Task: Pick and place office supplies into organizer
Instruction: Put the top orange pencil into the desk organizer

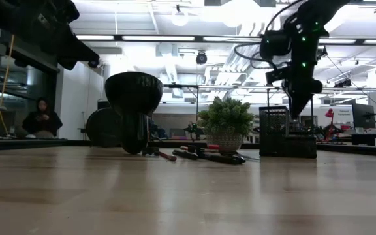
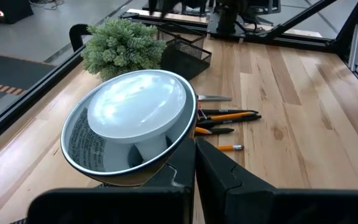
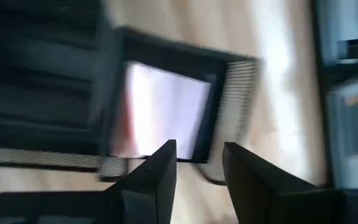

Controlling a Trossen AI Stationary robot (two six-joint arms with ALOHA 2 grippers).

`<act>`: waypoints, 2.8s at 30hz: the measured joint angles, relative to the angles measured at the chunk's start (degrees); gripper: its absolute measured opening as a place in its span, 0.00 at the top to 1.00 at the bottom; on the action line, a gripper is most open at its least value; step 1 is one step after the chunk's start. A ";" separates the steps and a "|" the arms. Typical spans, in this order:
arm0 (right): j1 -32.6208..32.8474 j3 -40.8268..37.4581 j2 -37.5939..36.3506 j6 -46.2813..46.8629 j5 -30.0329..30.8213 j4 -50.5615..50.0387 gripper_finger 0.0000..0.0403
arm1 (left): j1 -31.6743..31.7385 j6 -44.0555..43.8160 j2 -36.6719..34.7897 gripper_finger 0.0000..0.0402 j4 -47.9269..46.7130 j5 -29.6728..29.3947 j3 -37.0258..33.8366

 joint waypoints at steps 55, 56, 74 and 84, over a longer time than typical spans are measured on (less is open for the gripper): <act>29.65 14.50 24.11 -52.56 -7.60 31.15 0.73 | 0.00 0.00 0.00 1.00 -0.50 0.02 0.00; 29.65 14.52 24.11 -52.54 -7.63 31.66 0.73 | 0.00 0.00 -0.02 1.00 -0.50 0.02 0.00; 29.32 14.50 25.35 -52.06 -8.92 34.74 0.65 | -0.01 0.00 0.00 1.00 -0.50 0.02 0.00; 29.02 14.51 26.48 -51.24 -10.57 35.30 0.52 | 0.01 0.00 -0.01 1.00 -0.50 0.02 0.00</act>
